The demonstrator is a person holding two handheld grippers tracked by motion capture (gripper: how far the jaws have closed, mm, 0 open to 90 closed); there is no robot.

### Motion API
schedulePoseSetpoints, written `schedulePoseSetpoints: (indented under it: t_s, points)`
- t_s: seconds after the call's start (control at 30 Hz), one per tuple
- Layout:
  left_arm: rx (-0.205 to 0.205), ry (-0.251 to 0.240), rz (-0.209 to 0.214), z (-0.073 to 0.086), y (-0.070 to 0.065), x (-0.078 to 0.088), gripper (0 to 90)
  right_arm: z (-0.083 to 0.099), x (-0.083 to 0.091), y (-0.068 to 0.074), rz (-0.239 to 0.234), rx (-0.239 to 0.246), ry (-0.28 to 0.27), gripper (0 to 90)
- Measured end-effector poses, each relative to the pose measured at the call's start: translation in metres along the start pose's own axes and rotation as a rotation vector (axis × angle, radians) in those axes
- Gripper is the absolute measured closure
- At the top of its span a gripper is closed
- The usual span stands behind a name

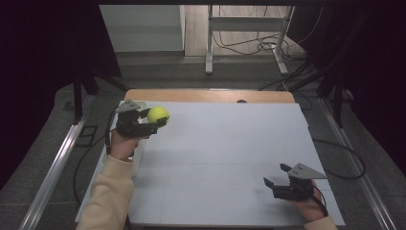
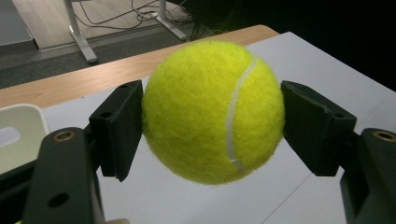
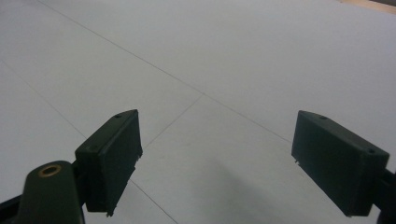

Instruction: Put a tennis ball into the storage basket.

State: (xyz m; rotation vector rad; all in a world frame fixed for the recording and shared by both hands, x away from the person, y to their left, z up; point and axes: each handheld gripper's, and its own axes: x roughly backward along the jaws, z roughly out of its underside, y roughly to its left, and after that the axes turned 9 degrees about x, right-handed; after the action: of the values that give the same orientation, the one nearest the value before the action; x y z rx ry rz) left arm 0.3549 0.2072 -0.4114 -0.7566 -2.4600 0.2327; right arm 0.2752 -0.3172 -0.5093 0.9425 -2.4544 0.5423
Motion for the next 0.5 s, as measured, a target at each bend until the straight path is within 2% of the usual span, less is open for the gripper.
schedulePoseSetpoints:
  t_s: [0.5]
  points:
    - [0.030,-0.003,-0.048,0.002,0.017,0.005,26.1,0.000,0.000,0.000,0.005,-0.005,0.000,16.6]
